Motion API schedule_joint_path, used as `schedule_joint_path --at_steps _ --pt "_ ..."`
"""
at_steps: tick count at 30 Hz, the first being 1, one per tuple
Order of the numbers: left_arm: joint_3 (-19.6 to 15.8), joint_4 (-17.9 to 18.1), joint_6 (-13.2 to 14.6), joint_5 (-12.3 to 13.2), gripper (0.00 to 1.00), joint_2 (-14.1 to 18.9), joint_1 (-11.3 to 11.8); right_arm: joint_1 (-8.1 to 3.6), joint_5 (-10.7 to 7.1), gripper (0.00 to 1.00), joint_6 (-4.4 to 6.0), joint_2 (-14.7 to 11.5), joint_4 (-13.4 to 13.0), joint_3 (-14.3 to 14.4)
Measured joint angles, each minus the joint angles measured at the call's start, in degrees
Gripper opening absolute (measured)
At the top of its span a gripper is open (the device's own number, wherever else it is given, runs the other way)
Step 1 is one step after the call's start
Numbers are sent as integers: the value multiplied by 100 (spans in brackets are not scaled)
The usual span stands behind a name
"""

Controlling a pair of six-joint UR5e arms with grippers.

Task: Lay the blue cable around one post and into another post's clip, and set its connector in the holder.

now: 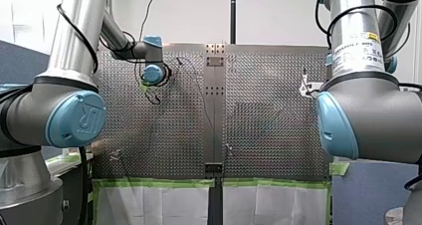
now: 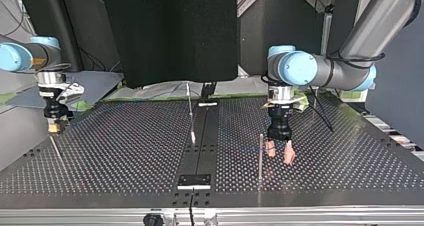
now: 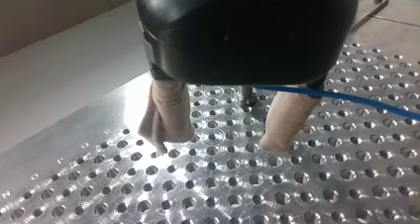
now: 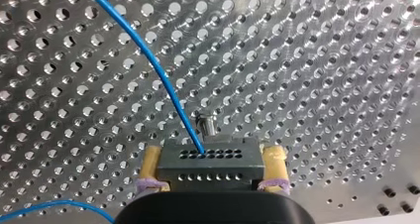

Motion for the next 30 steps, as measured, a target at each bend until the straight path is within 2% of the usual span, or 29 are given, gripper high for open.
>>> schedule_joint_path --at_steps 15,20,30 --pt "-1 -9 3 0 98 0 4 -22 25 18 27 -108 144 -11" --pt "-1 -13 3 5 98 -1 7 -34 66 18 126 -105 95 -10" --pt "0 -17 3 8 98 0 6 -39 177 18 221 -89 97 -9"
